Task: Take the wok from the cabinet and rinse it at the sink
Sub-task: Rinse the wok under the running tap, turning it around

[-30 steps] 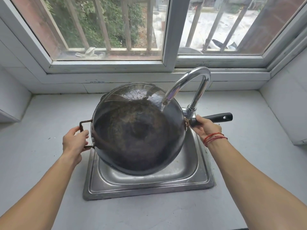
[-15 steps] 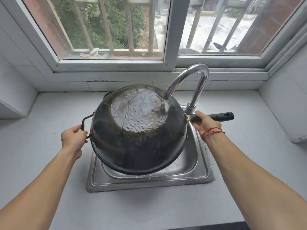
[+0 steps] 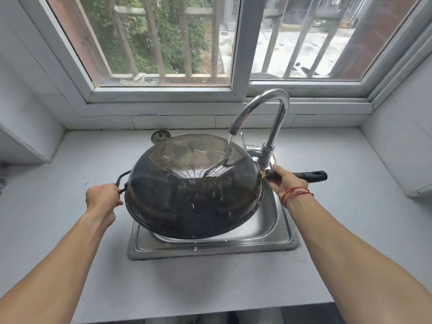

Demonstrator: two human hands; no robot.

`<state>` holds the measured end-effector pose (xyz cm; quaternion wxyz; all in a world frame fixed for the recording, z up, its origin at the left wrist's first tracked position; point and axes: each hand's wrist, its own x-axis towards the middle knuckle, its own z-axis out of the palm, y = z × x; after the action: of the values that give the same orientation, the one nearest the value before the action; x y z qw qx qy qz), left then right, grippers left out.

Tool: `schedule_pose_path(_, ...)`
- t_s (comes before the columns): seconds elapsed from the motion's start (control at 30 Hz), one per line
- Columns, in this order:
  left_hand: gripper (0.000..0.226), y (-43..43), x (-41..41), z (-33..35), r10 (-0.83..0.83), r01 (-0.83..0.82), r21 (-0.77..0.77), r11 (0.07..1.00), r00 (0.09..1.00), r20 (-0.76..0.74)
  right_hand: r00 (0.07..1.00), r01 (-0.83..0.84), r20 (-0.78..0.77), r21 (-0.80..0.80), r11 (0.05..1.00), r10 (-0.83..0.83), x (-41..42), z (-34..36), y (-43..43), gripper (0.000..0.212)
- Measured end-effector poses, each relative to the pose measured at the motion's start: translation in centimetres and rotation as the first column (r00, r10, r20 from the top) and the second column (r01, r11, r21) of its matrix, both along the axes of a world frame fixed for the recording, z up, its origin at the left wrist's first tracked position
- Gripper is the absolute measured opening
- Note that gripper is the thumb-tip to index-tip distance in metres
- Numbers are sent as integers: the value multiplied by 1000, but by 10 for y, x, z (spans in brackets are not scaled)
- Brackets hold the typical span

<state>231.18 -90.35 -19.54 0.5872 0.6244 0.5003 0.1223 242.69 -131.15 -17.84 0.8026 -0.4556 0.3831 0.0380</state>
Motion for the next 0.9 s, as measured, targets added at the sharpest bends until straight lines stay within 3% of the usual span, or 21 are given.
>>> schedule_pose_path(0.3,11,-13,-14,17,34,-34,-21,999,999,6,998,-9,-59,-83,996,4,-28,12,-8,27)
schedule_pose_path(0.6,13,-38,-25,27,71,-79,-150,986,996,-59,997,-10,-79,-127,992,0,-49,12,-22,27)
schedule_pose_path(0.9,6,-62,-21,36,172,-178,-287,941,984,-46,996,-11,-93,-17,1000,9,-52,14,-32,16)
